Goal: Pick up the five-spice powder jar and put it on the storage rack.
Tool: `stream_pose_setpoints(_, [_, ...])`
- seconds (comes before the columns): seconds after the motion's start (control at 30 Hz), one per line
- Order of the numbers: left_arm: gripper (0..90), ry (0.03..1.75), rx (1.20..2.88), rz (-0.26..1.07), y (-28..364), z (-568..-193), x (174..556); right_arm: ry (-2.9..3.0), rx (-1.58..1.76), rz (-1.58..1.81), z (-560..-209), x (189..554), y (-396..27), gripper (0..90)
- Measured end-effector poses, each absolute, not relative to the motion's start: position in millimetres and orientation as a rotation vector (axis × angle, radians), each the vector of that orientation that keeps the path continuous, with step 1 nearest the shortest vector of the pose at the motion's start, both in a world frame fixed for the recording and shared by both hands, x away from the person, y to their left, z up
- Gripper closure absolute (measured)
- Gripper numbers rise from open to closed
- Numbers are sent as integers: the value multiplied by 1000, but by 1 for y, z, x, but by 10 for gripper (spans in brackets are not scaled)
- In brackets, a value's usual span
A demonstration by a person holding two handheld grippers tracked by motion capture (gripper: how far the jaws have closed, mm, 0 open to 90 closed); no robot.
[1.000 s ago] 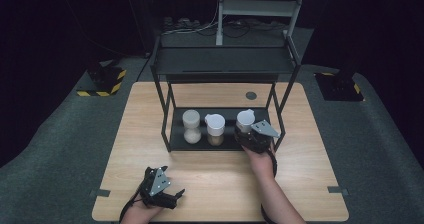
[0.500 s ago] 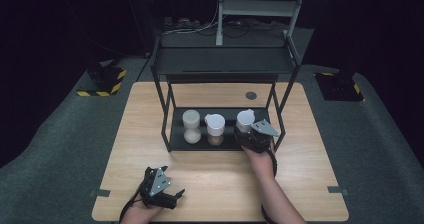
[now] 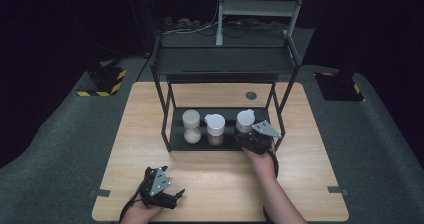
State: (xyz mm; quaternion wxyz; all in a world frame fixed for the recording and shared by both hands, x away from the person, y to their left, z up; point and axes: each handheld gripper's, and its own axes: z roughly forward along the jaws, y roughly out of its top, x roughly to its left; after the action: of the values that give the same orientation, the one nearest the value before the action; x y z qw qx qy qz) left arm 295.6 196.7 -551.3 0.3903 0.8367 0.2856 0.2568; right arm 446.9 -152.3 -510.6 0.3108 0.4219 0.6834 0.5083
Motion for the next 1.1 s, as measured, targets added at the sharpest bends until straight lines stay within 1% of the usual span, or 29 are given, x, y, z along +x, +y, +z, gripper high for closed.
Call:
stream_pose_setpoints(0.2, [13, 726, 2127, 652, 197, -551, 296, 1804, 1103, 1354, -507, 443, -153, 121])
stream_pose_setpoints(0.37, [13, 734, 2121, 656, 197, -551, 296, 1802, 1094, 1353, -503, 437, -153, 56])
stream_pose_setpoints(0.4, [13, 737, 2118, 657, 197, -551, 296, 1802, 1094, 1353, -503, 437, -153, 56])
stream_pose_setpoints(0.43, [13, 741, 2115, 658, 197, -551, 296, 1807, 1094, 1347, -503, 435, -153, 18])
stream_pose_setpoints(0.47, [13, 739, 2119, 660, 197, -551, 296, 1811, 1094, 1345, -503, 434, -153, 13])
stream_pose_setpoints(1.1, [13, 736, 2120, 660, 197, -551, 296, 1820, 1046, 1353, -490, 415, -153, 0])
